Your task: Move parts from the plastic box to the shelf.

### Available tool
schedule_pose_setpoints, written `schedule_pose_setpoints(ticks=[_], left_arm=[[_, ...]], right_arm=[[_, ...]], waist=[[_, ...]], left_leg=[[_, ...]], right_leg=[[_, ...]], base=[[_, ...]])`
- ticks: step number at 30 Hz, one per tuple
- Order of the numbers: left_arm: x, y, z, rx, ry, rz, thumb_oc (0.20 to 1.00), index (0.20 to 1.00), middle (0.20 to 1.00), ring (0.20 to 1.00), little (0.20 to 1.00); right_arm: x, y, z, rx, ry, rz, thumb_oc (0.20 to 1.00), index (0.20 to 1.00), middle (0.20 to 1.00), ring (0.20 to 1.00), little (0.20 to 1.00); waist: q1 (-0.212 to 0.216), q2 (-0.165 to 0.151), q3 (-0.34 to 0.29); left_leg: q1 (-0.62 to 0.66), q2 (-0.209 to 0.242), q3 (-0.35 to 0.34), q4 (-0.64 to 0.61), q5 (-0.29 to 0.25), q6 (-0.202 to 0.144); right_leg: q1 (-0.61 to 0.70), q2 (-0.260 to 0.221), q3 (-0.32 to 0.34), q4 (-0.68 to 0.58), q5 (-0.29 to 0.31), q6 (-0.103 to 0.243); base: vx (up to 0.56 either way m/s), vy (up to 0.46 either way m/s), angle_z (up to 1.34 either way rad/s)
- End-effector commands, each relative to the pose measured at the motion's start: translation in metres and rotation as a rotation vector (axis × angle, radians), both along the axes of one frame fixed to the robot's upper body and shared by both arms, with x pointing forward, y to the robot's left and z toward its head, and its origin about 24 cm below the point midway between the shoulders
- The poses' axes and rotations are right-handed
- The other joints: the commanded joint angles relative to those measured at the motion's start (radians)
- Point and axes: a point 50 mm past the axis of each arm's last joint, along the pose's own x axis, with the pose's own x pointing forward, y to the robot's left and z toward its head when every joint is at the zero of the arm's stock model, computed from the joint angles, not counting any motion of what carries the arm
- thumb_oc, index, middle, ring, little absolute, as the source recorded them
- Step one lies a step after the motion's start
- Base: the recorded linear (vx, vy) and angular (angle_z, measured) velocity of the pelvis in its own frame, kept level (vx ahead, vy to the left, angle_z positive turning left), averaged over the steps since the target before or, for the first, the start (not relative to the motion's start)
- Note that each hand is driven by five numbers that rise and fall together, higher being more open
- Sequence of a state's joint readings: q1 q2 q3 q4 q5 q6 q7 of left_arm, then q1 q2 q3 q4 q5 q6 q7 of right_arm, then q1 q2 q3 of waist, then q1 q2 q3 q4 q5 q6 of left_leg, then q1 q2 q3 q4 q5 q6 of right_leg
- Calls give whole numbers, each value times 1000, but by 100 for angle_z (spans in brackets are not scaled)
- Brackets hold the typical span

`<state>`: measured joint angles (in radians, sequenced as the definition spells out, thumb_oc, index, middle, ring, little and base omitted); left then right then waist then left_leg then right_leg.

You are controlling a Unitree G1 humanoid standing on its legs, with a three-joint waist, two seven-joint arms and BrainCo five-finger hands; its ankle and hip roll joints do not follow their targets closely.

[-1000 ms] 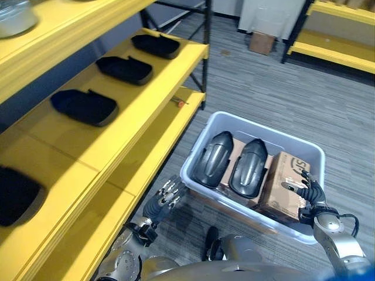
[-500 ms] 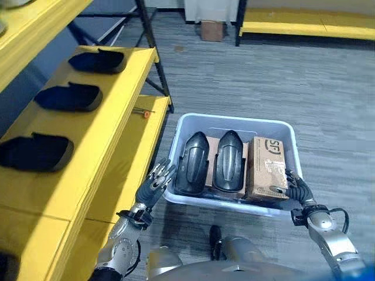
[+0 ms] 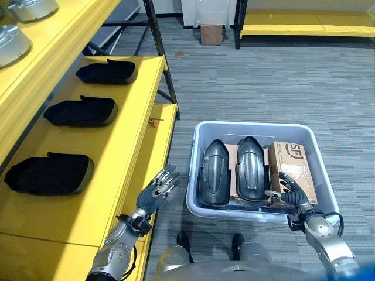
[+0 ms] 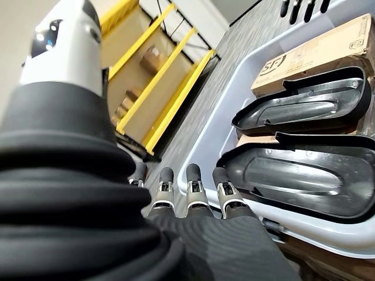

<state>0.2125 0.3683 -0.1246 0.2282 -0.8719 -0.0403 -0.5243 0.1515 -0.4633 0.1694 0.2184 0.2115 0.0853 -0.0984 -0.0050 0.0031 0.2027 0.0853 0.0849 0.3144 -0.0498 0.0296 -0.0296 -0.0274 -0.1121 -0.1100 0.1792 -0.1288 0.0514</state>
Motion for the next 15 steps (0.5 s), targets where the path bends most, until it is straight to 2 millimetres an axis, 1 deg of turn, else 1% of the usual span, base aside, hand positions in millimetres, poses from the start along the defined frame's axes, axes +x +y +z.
schedule_pose_setpoints(ticks=[1,3,5,9,11,12,13,14,15], left_arm=[[3,1,12,-2,-82,-20,1000,1000,1000,1000,1000],[4,1,12,-9,-75,-9,1000,1000,1000,1000,1000],[6,-2,10,-17,-64,-13,1000,1000,1000,1000,1000],[9,-6,9,-6,-62,-31,1000,1000,1000,1000,1000],[10,-8,8,-14,-57,-33,1000,1000,1000,1000,1000],[11,-13,7,-46,-39,-34,1000,1000,1000,1000,1000],[11,-14,7,-52,-36,-36,1000,1000,1000,1000,1000],[13,-19,6,-71,-26,-56,1000,1000,1000,1000,1000],[14,-21,5,-33,-29,-81,1000,1000,1000,1000,1000]], right_arm=[[11,12,11,24,-97,34,1000,1000,1000,1000,1000],[13,16,11,30,-99,53,1000,1000,1000,1000,1000],[18,25,13,38,-116,92,1000,1000,1000,1000,1000],[29,32,18,46,-146,119,1000,1000,1000,1000,1000],[37,37,22,38,-167,131,1000,1000,1000,1000,1000],[46,43,26,39,-178,140,1000,1000,1000,1000,1000],[48,44,27,42,-178,141,1000,1000,1000,1000,1000],[51,47,28,48,-180,143,1000,1000,1000,1000,1000],[51,49,27,55,-176,141,1000,1000,1000,1000,1000]], waist=[[3,-21,-44],[4,-24,-46],[8,-31,-48],[18,-39,-49],[26,-45,-47],[43,-51,-40],[44,-52,-39],[44,-54,-33],[41,-56,-29]], left_leg=[[-37,28,-99,34,-13,-24],[-27,19,-99,36,-23,-16],[-12,7,-91,36,-35,-5],[-1,-5,-81,40,-48,5],[4,-9,-73,45,-54,10],[14,-11,-57,48,-60,13],[15,-10,-56,48,-60,15],[21,-10,-59,48,-64,26],[26,-12,-66,48,-67,38]], right_leg=[[71,6,-35,-71,48,27],[75,6,-26,-70,49,28],[86,7,-21,-77,53,30],[93,3,-32,-75,55,32],[96,1,-46,-69,55,32],[101,-3,-81,-60,55,33],[100,-4,-84,-50,54,34],[84,-4,-80,7,48,38],[56,-15,-66,68,71,53]], base=[[56,128,-17],[54,139,-22],[60,194,-18],[22,118,-11],[1,124,-5],[-19,96,-6],[-16,80,-16],[1,5,-19],[4,-9,-18]])
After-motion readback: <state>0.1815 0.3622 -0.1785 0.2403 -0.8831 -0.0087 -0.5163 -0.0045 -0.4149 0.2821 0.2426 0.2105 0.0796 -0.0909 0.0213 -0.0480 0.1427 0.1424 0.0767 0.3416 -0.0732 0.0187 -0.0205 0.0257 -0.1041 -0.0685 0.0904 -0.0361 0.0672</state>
